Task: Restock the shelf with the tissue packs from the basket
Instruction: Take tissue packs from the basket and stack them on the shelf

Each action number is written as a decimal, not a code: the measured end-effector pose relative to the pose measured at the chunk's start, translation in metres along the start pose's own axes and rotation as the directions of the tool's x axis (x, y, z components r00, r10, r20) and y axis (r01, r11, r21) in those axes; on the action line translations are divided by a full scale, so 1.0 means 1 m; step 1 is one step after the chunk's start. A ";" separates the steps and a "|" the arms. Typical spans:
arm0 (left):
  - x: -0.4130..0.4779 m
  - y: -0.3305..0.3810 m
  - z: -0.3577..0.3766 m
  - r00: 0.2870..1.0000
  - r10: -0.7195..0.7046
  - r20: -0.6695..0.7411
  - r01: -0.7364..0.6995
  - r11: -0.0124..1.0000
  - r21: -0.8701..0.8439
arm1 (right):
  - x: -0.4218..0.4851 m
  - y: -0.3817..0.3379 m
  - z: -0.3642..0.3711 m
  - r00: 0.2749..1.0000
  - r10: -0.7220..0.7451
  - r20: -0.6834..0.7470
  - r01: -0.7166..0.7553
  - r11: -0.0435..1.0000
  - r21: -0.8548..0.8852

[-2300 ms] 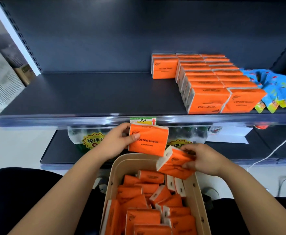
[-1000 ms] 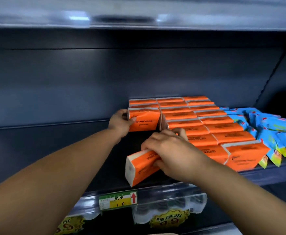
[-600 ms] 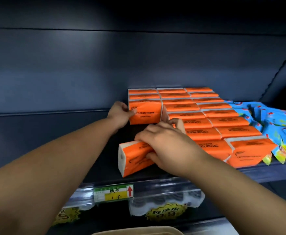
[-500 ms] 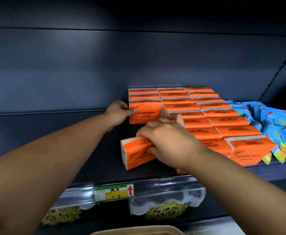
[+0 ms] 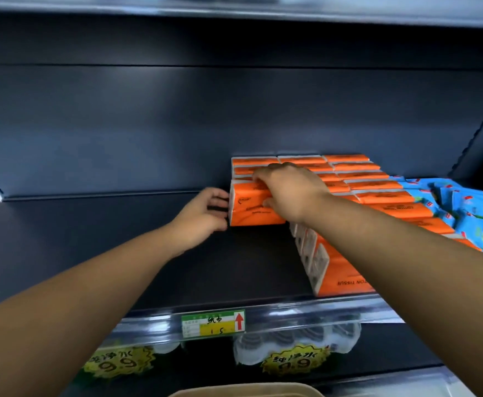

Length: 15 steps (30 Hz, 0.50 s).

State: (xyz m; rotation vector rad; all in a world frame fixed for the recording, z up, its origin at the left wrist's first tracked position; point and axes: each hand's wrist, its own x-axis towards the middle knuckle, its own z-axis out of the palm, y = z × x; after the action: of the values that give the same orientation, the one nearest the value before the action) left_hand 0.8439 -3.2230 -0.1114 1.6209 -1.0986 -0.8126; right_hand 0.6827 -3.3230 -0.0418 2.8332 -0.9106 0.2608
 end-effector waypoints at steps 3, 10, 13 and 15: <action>0.005 -0.006 0.017 0.993 0.041 -0.107 -0.042 0.999 -0.009 | 0.010 0.003 0.003 0.996 0.050 0.076 -0.051 0.999 0.006; 0.027 -0.025 0.038 0.969 0.097 -0.227 -0.071 0.990 0.121 | 0.022 0.008 0.021 0.994 0.036 0.108 -0.034 0.999 -0.025; 0.036 -0.027 0.040 0.955 0.100 -0.280 -0.065 0.989 0.132 | 0.027 0.008 0.026 0.997 0.025 0.073 -0.022 0.999 -0.043; 0.040 -0.028 0.041 0.955 0.082 -0.286 -0.045 0.990 0.132 | 0.027 0.007 0.028 0.997 0.027 0.068 -0.024 0.999 -0.046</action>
State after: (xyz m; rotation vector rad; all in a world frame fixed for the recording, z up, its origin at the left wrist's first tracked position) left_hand 0.8304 -3.2715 -0.1502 1.7350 -0.9994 -0.4513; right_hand 0.7039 -3.3496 -0.0626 2.8067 -0.9538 0.1457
